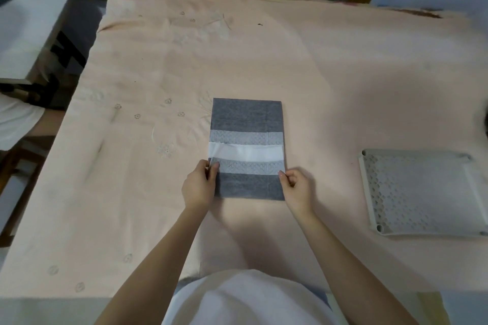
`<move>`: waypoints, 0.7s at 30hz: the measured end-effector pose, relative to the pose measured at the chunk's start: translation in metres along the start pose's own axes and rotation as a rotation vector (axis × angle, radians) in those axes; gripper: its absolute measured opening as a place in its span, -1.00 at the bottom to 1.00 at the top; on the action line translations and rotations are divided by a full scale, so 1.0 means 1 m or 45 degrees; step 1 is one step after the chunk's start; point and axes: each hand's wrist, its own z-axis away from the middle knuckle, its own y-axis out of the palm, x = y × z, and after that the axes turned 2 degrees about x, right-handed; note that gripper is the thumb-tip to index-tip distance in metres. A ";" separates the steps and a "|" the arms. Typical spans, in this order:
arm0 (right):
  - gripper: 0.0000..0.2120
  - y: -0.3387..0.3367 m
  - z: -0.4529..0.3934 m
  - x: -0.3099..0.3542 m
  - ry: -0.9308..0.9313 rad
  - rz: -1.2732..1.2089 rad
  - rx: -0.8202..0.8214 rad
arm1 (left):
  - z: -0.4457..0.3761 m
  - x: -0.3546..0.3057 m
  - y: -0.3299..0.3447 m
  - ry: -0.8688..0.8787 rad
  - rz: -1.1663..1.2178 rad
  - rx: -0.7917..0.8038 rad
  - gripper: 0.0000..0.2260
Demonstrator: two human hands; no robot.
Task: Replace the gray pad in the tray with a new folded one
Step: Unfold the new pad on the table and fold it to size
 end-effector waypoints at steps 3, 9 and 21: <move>-0.79 -0.001 -0.003 -0.003 -0.129 0.140 -0.078 | -0.003 -0.001 0.004 -0.017 -0.083 -0.015 -0.70; -0.76 0.000 -0.008 -0.002 -0.241 0.240 -0.153 | -0.005 -0.004 0.011 -0.042 -0.177 -0.035 -0.74; -0.61 0.024 -0.004 0.029 -0.946 0.899 -0.133 | -0.006 -0.003 0.011 0.135 -0.490 0.053 -0.61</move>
